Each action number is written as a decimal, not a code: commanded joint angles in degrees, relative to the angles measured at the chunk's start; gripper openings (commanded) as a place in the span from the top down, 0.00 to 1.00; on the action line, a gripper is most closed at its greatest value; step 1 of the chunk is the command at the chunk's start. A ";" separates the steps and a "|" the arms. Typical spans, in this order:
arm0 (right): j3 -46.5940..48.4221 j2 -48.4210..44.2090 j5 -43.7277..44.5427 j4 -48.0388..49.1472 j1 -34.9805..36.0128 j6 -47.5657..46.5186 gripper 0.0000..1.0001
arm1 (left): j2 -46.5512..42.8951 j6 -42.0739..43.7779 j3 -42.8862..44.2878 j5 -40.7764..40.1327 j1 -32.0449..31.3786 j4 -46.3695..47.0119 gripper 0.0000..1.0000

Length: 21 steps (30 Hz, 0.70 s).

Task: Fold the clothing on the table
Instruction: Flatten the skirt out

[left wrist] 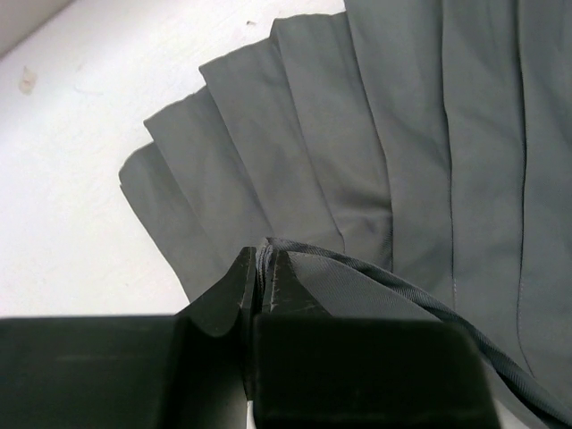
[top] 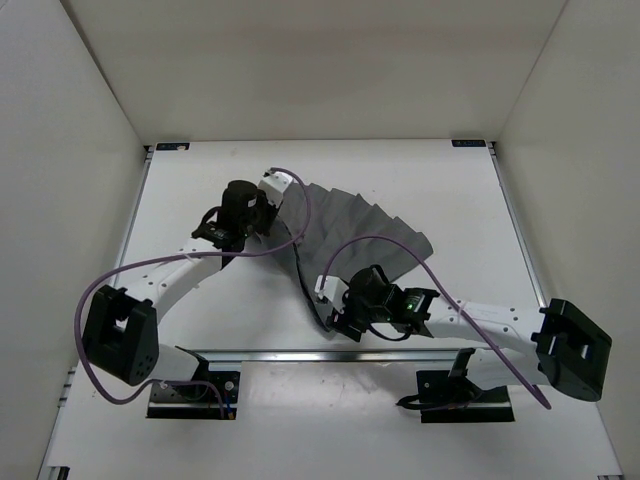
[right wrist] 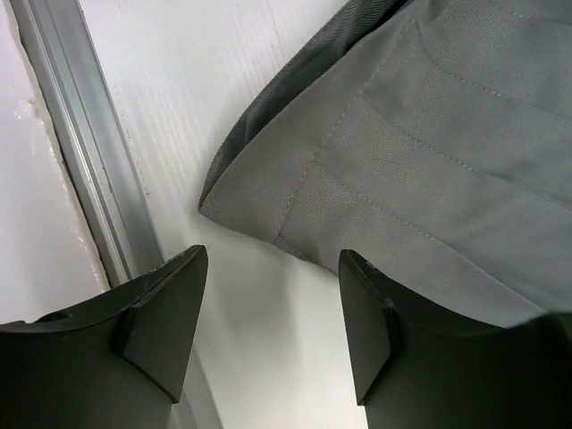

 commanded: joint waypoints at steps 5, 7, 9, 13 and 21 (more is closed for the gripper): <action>-2.27 1.59 0.15 8.90 1.47 -3.20 0.42 | 2.08 -4.34 3.50 5.26 2.97 0.36 1.00; -2.44 1.77 -0.55 10.47 2.00 -2.94 0.41 | 2.69 -4.44 3.23 5.26 3.41 0.89 1.00; -2.53 2.20 -0.90 11.97 2.09 -3.46 0.41 | 3.57 -4.61 3.67 5.96 3.50 0.45 1.00; -1.48 5.18 -0.47 13.03 3.14 -3.91 0.41 | 4.98 -5.75 4.12 6.23 4.29 0.27 1.00; -0.24 10.29 2.87 14.70 5.43 -7.42 0.41 | 5.59 -5.75 3.76 6.67 4.73 0.45 1.00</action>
